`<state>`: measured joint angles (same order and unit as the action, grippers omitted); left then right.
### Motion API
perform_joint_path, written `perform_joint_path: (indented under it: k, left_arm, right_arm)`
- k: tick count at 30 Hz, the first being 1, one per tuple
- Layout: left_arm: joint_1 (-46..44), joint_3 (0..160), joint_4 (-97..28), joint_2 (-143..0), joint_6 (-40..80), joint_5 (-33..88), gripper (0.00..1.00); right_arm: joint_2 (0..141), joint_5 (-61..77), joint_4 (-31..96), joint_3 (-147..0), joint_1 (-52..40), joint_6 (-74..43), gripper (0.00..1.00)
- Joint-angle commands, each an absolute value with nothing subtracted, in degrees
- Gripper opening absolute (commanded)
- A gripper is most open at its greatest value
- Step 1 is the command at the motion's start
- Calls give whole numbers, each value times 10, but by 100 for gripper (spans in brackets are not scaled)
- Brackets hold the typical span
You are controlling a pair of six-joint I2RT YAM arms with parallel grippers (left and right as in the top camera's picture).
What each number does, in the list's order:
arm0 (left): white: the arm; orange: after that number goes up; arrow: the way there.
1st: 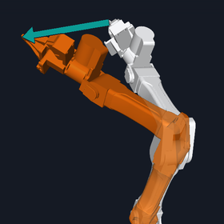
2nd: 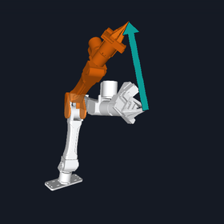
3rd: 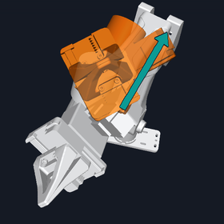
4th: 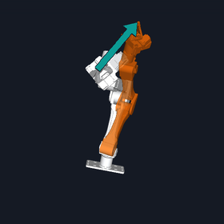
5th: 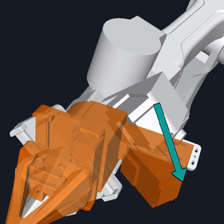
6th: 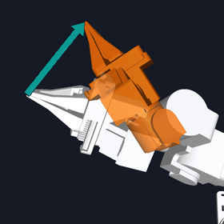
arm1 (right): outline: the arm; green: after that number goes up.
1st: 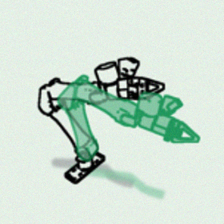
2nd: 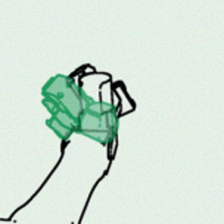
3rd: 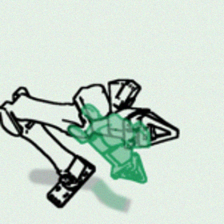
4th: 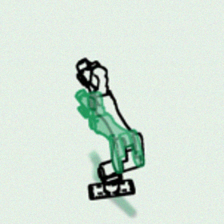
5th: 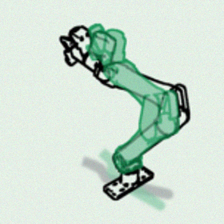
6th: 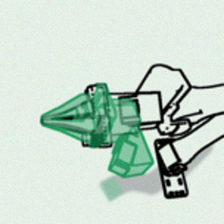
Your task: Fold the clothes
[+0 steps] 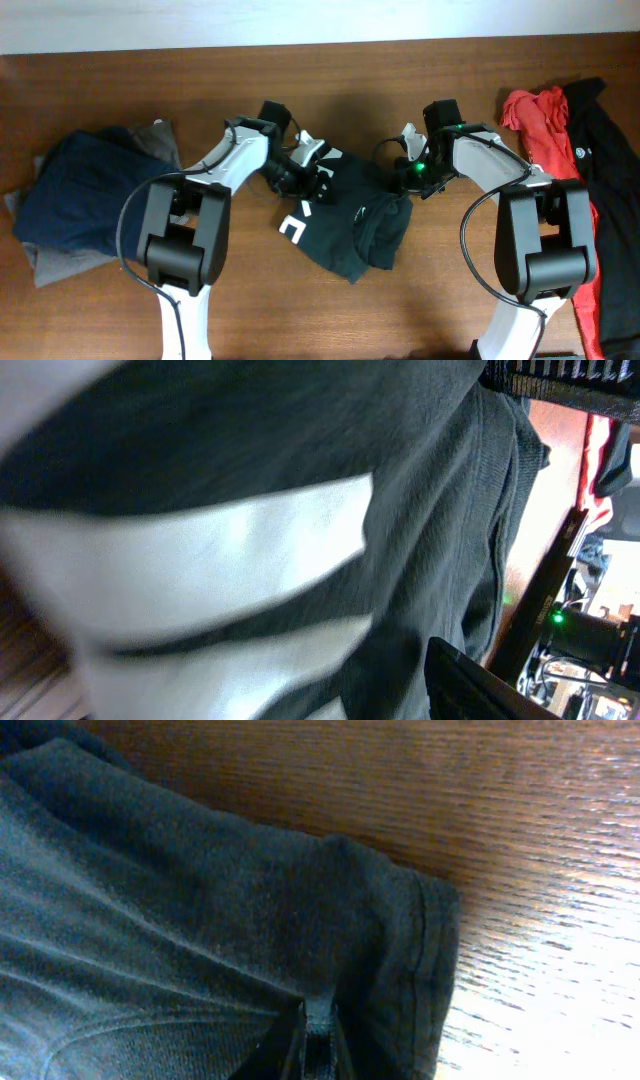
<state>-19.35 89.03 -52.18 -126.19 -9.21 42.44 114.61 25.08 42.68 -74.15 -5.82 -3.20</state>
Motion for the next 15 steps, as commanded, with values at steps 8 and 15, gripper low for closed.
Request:
perform_joint_path:
  k: [8, 15]
  left_arm:
    - [-221, 903, -514, -1290, -96, 464, 1]
    - [-165, 926, -569, -1226, -124, 461, 1]
  right_arm:
    - [1140, 264, 431, -746, -60, -39, 15]
    - [1116, 314, 481, -779, -59, -39, 20]
